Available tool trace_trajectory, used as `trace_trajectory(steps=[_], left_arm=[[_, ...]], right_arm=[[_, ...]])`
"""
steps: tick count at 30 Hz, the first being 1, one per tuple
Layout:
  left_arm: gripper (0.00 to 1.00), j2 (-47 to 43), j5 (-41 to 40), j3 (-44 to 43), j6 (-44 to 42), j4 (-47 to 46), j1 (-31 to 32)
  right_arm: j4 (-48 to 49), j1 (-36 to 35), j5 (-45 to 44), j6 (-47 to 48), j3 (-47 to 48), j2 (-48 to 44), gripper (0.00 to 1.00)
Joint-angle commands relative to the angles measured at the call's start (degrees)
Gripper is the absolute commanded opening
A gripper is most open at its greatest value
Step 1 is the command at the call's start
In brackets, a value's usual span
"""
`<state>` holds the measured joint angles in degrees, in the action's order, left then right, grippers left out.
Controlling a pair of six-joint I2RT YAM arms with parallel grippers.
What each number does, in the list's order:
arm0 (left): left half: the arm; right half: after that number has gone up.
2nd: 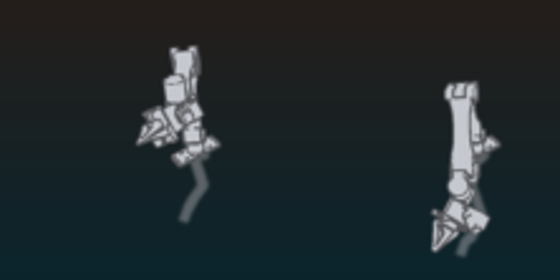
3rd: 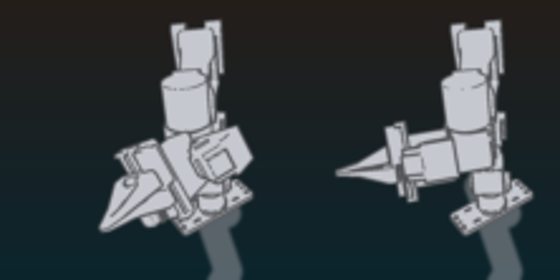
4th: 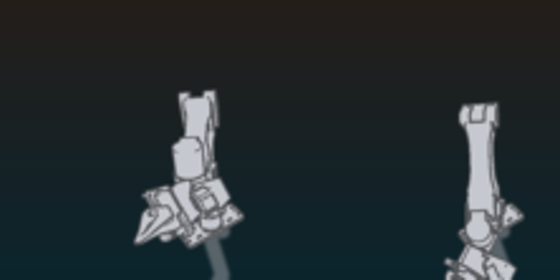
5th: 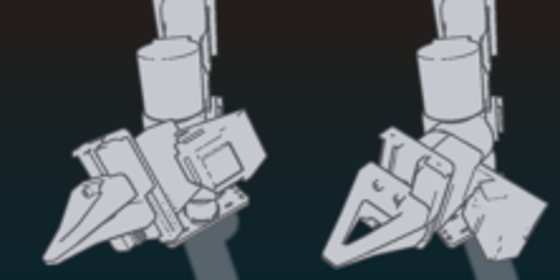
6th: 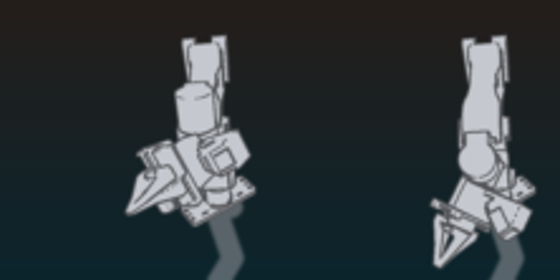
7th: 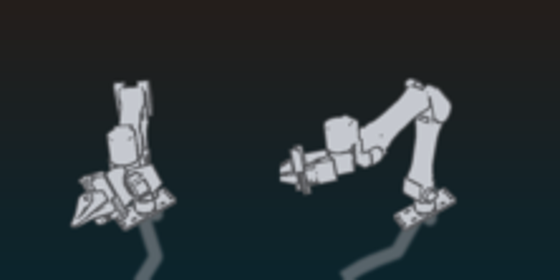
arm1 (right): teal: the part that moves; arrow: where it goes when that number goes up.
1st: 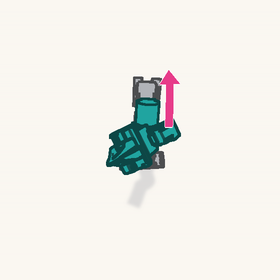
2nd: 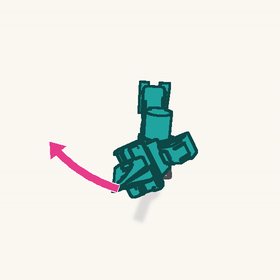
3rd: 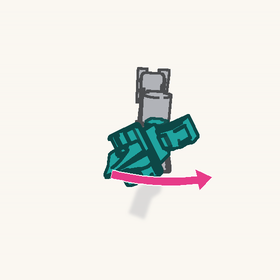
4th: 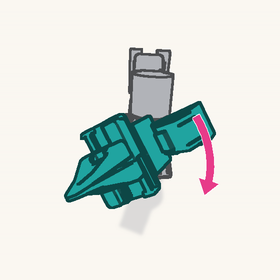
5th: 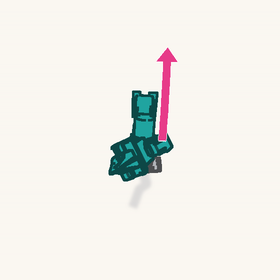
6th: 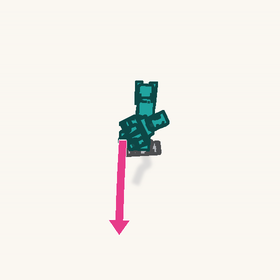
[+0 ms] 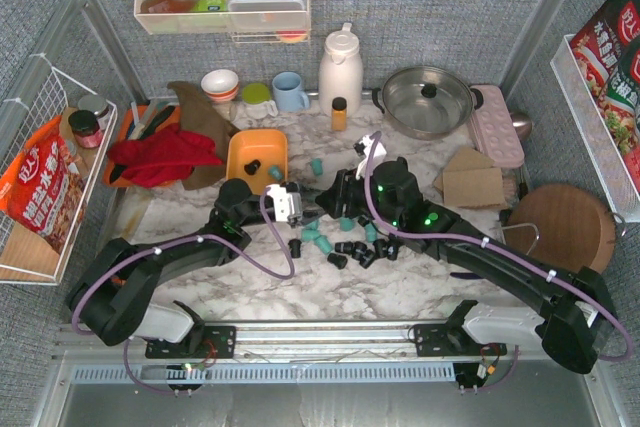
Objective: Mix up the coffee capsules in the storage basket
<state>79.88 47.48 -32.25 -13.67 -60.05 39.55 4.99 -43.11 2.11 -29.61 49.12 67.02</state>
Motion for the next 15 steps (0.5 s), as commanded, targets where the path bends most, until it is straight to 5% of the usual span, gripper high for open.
trace_trajectory(steps=[1, 4, 6, 15], left_arm=[[0.1, -0.34, -4.44, -0.39, 1.19, -2.88, 0.21], [0.38, -0.04, -5.34, -0.41, 2.95, -4.22, 0.28], [0.46, 0.09, -5.4, -0.13, 3.78, -5.38, 0.33], [0.54, 0.61, -4.57, 0.64, 5.57, -8.55, 0.35]], right_arm=[[4.79, -0.39, 3.3, -3.19, -1.12, -0.35, 0.51], [7.06, -0.4, 3.65, -4.85, -2.01, -0.2, 0.49], [8.64, -0.39, 4.2, -5.9, -2.49, 0.26, 0.46], [13.62, -0.39, 5.79, -10.0, -3.89, 1.46, 0.39]])
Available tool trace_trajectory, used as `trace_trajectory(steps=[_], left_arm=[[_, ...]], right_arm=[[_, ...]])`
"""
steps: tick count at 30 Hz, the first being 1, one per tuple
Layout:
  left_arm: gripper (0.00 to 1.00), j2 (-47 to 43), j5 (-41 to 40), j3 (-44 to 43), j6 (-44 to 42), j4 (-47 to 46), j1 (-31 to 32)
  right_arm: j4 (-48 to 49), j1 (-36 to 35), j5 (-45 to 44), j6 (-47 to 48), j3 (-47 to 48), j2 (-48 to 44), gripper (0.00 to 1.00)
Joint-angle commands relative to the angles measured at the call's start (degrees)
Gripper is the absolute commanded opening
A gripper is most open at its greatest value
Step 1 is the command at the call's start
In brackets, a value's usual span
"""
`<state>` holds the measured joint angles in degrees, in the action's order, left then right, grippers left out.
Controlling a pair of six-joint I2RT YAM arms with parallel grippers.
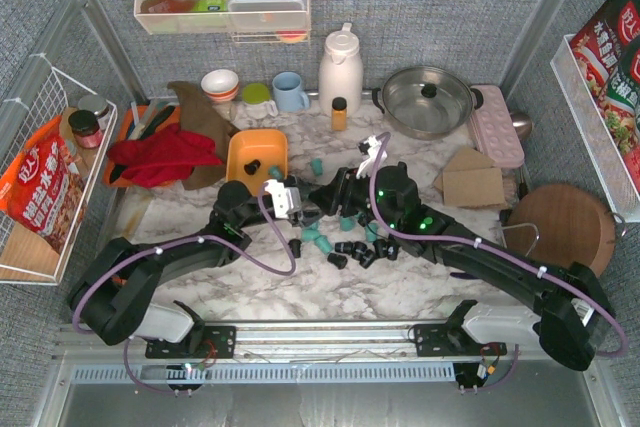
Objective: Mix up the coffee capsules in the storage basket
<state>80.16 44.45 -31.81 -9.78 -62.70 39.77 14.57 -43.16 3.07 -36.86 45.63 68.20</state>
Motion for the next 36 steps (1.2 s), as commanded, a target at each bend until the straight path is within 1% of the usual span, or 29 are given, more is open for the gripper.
trace_trajectory(steps=[1, 2, 4, 6, 8, 12, 15, 21, 28, 32, 36], left_arm=[[0.48, 0.29, -1.52, 0.18, 1.63, -5.94, 0.13], [0.4, 0.16, -1.55, 0.28, 1.5, -5.96, 0.13], [0.29, -0.04, -1.62, 0.38, 1.24, -5.95, 0.13], [0.22, -0.28, -1.89, 0.44, 0.9, -5.74, 0.14], [0.17, -0.5, -2.06, 0.43, 0.46, -5.33, 0.13], [0.16, -0.71, -2.66, 0.37, -0.38, -4.21, 0.13], [0.15, -0.78, -3.03, 0.18, -1.2, -3.06, 0.13], [0.14, -1.05, -3.64, 0.0, -2.78, -1.1, 0.13], [0.13, -0.75, -4.83, -0.09, -3.36, -0.31, 0.13], [0.11, -1.41, -10.3, 0.68, -4.67, 0.43, 0.0], [0.12, -2.15, -17.59, -0.66, -10.06, 7.1, -2.17]], right_arm=[[4.06, -0.35, 4.96, -2.79, -0.29, 0.34, 0.39], [4.04, -0.35, 5.01, -2.88, -0.28, 0.34, 0.39], [3.74, -0.35, 4.88, -2.9, -0.4, 0.13, 0.4], [3.47, -0.35, 4.67, -2.79, -0.54, -0.15, 0.43], [2.8, -0.35, 4.41, -2.63, -0.41, -0.4, 0.5], [0.48, -0.35, 2.44, -2.28, -0.25, -1.63, 0.7], [-1.85, -0.26, 0.29, -1.05, -0.1, -3.54, 0.77], [-6.83, 0.12, -4.23, 1.92, -0.32, -7.95, 0.79], [-11.18, 0.79, -4.38, 4.48, 0.81, -10.45, 0.79], [-12.97, 1.01, -6.2, 5.94, 0.82, -11.71, 0.79], [-17.17, 1.14, -8.9, 8.41, 1.86, -11.68, 0.79]])
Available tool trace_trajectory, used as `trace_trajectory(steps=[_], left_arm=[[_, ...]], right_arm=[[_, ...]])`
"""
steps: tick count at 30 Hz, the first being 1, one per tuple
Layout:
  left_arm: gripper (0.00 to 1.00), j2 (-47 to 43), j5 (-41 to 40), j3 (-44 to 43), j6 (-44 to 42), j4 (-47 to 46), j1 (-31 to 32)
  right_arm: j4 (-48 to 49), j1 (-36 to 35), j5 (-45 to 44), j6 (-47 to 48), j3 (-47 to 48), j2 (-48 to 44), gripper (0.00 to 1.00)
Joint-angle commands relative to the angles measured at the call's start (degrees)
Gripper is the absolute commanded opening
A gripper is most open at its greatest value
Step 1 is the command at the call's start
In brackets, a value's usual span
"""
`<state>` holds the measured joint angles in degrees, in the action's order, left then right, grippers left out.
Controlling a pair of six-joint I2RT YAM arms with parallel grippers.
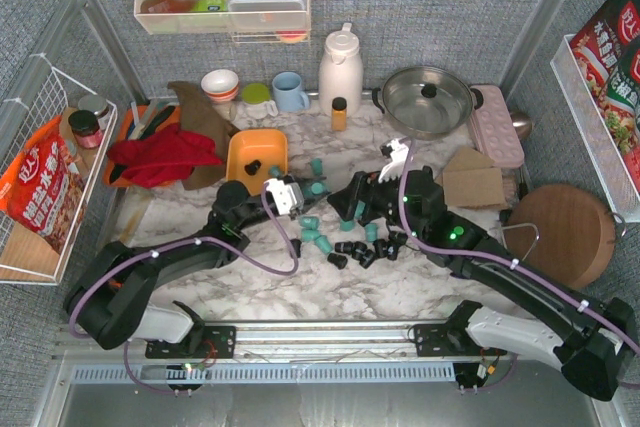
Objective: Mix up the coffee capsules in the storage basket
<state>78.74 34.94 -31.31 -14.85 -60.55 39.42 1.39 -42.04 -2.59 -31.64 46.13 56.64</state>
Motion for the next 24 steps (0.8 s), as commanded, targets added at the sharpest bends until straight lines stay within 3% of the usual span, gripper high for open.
trace_trajectory(steps=[1, 6, 11, 15, 18, 19, 24], left_arm=[[0.12, -0.7, -9.75, -1.61, -5.53, 6.09, -2.99], [0.15, 3.02, -12.13, -3.83, -4.84, 8.14, -11.79], [0.26, 10.44, -9.84, -6.14, -0.85, 8.07, -17.92], [0.5, 13.79, -11.73, -7.33, 2.08, 8.98, -19.01], [0.81, 14.42, -13.86, -8.0, 4.17, 9.44, -19.13], [0.96, 14.36, -14.56, -8.04, 4.79, 9.33, -19.12], [0.99, 12.08, -17.17, -8.19, 7.78, 8.61, -19.14]], right_arm=[[-5.33, 0.03, -3.86, 3.92, 1.76, 0.29, 0.79], [-11.83, 0.12, -7.59, 7.05, 3.67, 4.46, 0.79], [-13.26, 0.12, -7.5, 10.91, 3.94, 10.78, 0.74], [-13.35, -0.04, -4.95, 14.02, 4.41, 16.85, 0.68], [-14.79, -0.63, -3.78, 14.1, 5.66, 21.09, 0.63], [-15.13, -1.1, -3.94, 13.5, 6.03, 22.16, 0.63], [-18.43, -5.03, -10.45, 8.89, 8.28, 27.09, 0.64]])
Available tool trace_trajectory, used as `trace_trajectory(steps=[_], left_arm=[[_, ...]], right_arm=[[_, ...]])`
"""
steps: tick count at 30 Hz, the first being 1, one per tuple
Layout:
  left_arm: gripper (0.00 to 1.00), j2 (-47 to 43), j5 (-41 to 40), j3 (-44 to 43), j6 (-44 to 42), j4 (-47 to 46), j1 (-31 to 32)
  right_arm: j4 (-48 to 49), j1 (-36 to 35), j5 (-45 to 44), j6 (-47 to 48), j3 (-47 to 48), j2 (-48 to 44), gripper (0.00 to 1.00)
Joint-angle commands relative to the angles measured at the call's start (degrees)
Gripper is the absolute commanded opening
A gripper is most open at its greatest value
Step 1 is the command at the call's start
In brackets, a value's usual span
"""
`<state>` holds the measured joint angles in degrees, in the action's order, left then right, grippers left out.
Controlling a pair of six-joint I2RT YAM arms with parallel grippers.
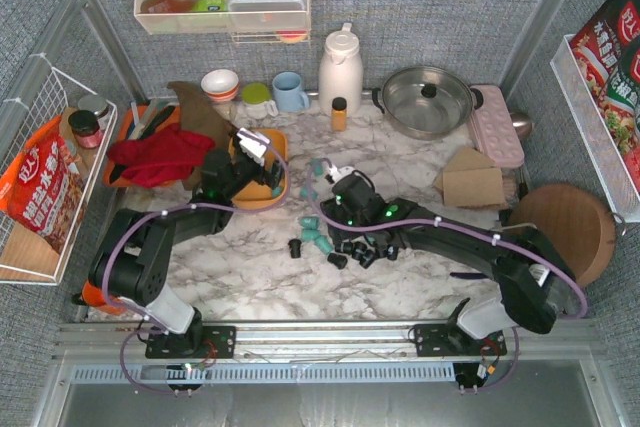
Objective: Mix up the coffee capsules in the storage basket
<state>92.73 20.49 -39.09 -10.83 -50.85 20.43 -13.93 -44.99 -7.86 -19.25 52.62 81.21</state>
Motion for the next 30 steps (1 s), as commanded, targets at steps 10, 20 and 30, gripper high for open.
trace_trajectory(steps=[10, 20, 30], left_arm=[[0.99, -10.2, -2.83, 1.25, 9.34, -4.08, -0.03], [0.99, -12.03, -2.05, 1.58, 11.26, -4.61, 0.09], [0.99, -11.59, -0.73, 1.5, 11.62, -4.61, 0.42]], right_arm=[[-5.67, -4.9, -12.45, -14.48, 2.27, 9.41, 0.63], [-2.84, -5.96, -11.47, -17.05, 2.45, 13.54, 0.58], [-3.02, -5.99, -11.5, -16.61, 2.39, 13.54, 0.4]])
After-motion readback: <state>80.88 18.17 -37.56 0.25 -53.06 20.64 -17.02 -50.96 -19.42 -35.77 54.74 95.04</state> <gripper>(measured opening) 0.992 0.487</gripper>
